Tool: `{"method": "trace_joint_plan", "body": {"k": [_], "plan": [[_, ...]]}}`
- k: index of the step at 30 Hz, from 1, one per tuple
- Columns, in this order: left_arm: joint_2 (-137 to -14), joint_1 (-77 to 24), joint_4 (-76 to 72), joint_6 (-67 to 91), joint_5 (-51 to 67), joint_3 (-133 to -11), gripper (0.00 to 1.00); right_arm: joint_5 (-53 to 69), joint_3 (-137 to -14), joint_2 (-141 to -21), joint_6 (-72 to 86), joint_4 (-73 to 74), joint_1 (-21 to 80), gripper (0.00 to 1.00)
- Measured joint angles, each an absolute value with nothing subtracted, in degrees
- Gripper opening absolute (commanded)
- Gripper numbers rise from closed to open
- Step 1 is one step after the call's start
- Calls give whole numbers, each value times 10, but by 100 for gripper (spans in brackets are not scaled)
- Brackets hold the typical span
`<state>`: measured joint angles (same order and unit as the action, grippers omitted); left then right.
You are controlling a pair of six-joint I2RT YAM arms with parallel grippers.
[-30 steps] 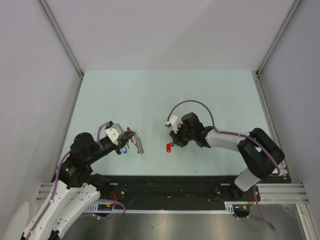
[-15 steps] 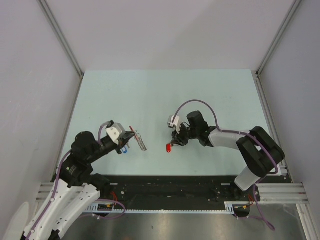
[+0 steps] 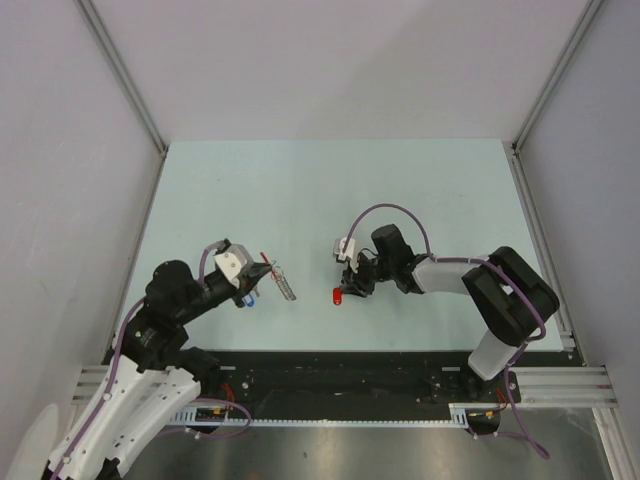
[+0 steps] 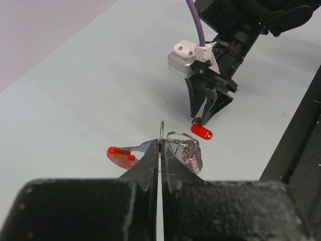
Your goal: Put the keys on the keyring
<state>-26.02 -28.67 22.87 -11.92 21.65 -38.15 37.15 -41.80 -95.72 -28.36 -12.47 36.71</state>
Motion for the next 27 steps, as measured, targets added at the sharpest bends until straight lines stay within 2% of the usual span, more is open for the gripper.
{"method": "trace_joint_plan", "body": {"k": [27], "plan": [[-269,-281,229,-119,227,-382,0,415,-428,-991,-307,-124,351,30]]}}
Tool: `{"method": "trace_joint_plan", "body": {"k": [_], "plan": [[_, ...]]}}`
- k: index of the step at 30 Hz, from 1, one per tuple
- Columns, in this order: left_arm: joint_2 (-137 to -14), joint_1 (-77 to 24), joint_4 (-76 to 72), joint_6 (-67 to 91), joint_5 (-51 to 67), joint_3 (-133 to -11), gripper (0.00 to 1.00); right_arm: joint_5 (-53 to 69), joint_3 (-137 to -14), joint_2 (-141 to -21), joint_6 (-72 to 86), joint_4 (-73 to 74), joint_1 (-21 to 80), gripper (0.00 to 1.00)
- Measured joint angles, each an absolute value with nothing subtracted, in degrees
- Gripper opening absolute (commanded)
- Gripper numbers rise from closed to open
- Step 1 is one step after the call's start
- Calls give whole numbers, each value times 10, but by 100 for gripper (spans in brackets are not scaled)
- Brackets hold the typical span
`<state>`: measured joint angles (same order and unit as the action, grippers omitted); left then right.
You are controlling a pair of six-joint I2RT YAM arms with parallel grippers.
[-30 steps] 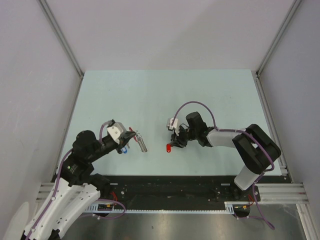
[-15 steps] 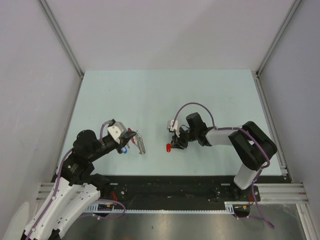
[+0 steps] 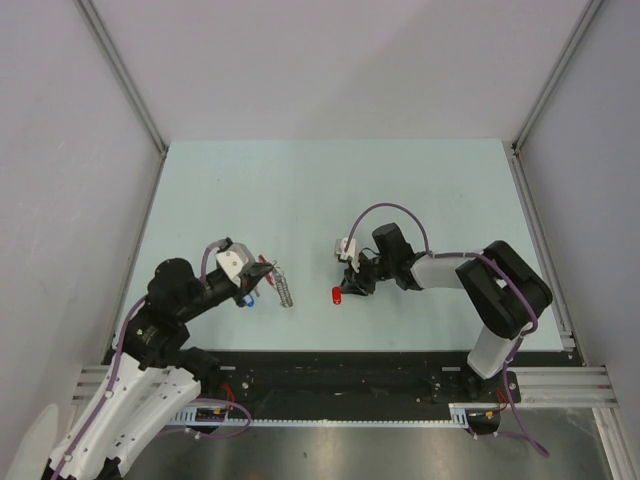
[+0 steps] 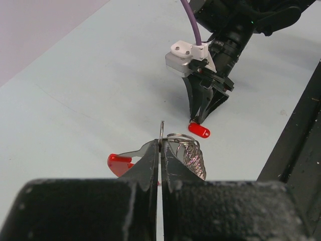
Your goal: Put the keys on the keyring
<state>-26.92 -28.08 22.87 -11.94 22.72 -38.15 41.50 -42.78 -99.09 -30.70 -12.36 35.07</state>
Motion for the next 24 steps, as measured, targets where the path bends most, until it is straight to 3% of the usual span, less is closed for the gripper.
{"method": "trace_joint_plan", "body": {"k": [24], "plan": [[-274,-277,229,-119,230,-382,0,415,-435,-1001,-300,-132,350,31]]}}
